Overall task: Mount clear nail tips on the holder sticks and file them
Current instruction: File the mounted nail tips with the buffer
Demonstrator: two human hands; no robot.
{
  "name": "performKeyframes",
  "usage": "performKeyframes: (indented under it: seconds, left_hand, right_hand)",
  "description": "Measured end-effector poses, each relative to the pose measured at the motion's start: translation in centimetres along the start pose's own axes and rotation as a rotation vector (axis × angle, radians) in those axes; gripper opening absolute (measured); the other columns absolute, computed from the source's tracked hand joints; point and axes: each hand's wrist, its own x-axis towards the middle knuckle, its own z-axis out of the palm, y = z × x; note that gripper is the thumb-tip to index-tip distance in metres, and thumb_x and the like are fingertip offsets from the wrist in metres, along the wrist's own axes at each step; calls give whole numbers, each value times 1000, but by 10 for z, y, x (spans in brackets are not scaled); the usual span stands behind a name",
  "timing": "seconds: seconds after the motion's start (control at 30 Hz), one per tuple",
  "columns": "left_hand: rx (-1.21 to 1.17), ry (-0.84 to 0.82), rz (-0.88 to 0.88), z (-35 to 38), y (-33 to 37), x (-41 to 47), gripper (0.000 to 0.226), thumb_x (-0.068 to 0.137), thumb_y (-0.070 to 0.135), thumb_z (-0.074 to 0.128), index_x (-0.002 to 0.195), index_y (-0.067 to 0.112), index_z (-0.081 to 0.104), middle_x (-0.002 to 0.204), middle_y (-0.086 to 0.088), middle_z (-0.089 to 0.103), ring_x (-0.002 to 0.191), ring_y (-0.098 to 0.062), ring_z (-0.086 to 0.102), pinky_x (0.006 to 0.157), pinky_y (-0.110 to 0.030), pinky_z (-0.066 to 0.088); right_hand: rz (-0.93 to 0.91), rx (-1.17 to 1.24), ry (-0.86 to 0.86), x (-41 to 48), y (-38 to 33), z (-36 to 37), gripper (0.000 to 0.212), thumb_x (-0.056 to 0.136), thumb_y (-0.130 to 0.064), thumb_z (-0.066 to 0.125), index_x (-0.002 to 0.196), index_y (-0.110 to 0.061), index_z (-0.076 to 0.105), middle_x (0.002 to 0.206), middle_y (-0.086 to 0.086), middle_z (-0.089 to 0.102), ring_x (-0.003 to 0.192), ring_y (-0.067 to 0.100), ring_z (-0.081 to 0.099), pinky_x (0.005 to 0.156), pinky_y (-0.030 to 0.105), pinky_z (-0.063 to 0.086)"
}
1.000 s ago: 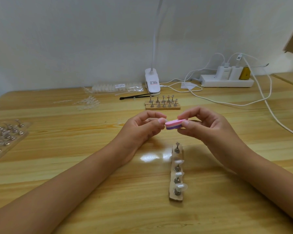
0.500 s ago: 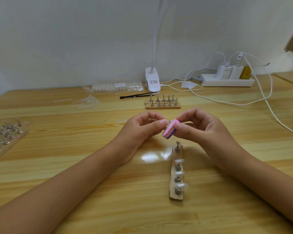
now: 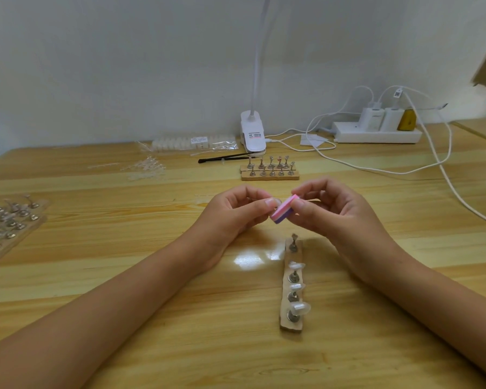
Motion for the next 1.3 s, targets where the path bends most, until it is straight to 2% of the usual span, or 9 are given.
performKeyframes:
  seconds: [0.1, 0.23, 0.37, 0.53, 0.67, 0.8, 0.97, 1.1, 1.3]
  left_hand:
    - [-5, -14, -3, 0, 1, 0, 2, 78, 26, 75, 80, 26, 75, 89, -1, 73, 84, -12, 68, 79, -21, 54]
    - [3, 10, -4, 0, 0, 1, 3, 75, 26, 75, 76, 29, 76, 85, 3, 73, 84, -9, 67, 80, -20, 54]
    - [-11, -3, -2, -1, -1, 1, 2, 76, 25, 76, 76, 27, 75, 86, -1, 73, 81, -11, 68, 76, -21, 54]
    - [12, 17, -11, -1, -1, 2, 6, 71, 32, 80, 76, 31, 76, 86, 4, 73, 84, -9, 66, 79, -20, 53]
    - [-4, 2, 0, -1, -1, 1, 9, 71, 33, 80, 77, 29, 76, 86, 0, 73, 81, -10, 67, 76, -20, 54]
    - [7, 10, -4, 0, -1, 1, 12, 68, 37, 80, 76, 30, 76, 83, 4, 72, 82, -8, 65, 79, -21, 53]
    - [6, -3, -2, -1, -1, 1, 2, 77, 27, 76, 77, 28, 75, 85, 1, 73, 80, -10, 68, 75, -20, 54]
    - [24, 15, -8, -1, -1, 1, 10, 69, 35, 81, 76, 30, 75, 85, 3, 72, 86, -12, 65, 84, -25, 55]
    - [13, -1, 0, -2, -1, 1, 6, 74, 31, 79, 76, 29, 75, 86, 1, 72, 83, -12, 67, 79, -23, 55]
  right_hand:
    - [12, 4, -66, -1, 1, 3, 26, 73, -26, 77, 95, -16, 68, 97, 8, 73, 94, 25, 73, 79, 26, 57]
    - [0, 20, 15, 1, 0, -1, 33, 71, -28, 75, 99, -13, 66, 93, 0, 73, 94, 21, 72, 82, 27, 57]
    - [28, -19, -83, -2, 1, 2, 30, 75, -25, 75, 99, -11, 66, 99, 9, 73, 96, 25, 72, 81, 27, 58]
    - [-2, 4, 40, 1, -1, -3, 35, 72, -30, 75, 101, -12, 67, 97, 4, 73, 99, 27, 71, 87, 32, 58]
    - [-2, -32, -60, -1, 0, 3, 28, 76, -24, 74, 99, -11, 66, 97, 7, 74, 94, 21, 73, 78, 23, 57]
    - [-17, -27, 41, 1, -2, 0, 31, 75, -26, 72, 102, -12, 66, 95, 0, 73, 95, 22, 72, 84, 28, 58]
    - [-11, -67, -73, -2, -2, 5, 27, 78, -19, 72, 102, -8, 64, 97, 10, 74, 93, 20, 72, 79, 22, 56]
    - [-26, -43, 46, 0, -4, 0, 31, 76, -23, 71, 103, -10, 65, 95, 2, 73, 97, 24, 71, 83, 25, 57]
    - [-17, -47, -28, -1, -2, 5, 28, 78, -20, 71, 102, -7, 65, 96, 7, 74, 93, 20, 72, 78, 21, 56]
